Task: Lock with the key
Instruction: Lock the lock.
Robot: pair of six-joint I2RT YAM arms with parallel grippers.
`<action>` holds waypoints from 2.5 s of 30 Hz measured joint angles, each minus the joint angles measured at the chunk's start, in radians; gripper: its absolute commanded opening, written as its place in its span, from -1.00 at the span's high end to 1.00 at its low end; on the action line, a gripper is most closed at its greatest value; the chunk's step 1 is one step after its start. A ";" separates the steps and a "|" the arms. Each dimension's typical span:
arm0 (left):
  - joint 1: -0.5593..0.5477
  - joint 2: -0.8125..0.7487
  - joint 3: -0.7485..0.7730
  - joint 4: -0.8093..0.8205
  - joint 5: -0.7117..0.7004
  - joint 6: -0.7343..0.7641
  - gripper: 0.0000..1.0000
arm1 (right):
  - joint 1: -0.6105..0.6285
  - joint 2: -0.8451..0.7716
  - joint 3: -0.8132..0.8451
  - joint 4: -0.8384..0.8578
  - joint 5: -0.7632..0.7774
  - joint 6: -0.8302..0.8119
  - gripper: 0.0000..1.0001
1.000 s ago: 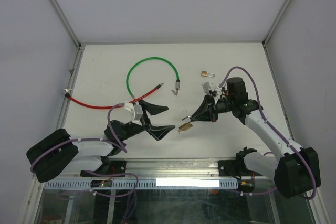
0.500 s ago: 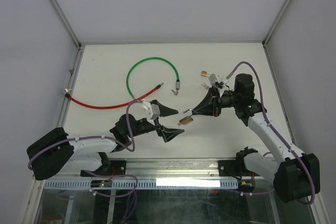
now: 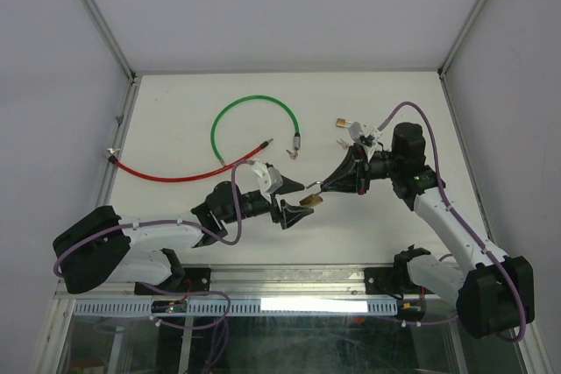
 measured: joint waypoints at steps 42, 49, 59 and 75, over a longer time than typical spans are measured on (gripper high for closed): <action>-0.006 0.025 0.023 -0.034 0.043 0.027 1.00 | -0.013 0.000 0.000 -0.001 -0.003 -0.013 0.86; -0.005 0.024 0.016 -0.028 0.043 0.026 1.00 | -0.013 -0.005 0.000 -0.035 0.000 -0.051 0.64; 0.067 0.024 -0.002 -0.051 0.109 -0.019 1.00 | -0.024 -0.016 0.001 -0.139 0.023 -0.172 -0.02; 0.213 0.121 -0.008 -0.058 0.352 -0.175 1.00 | -0.043 -0.045 0.008 -0.294 0.098 -0.395 -0.98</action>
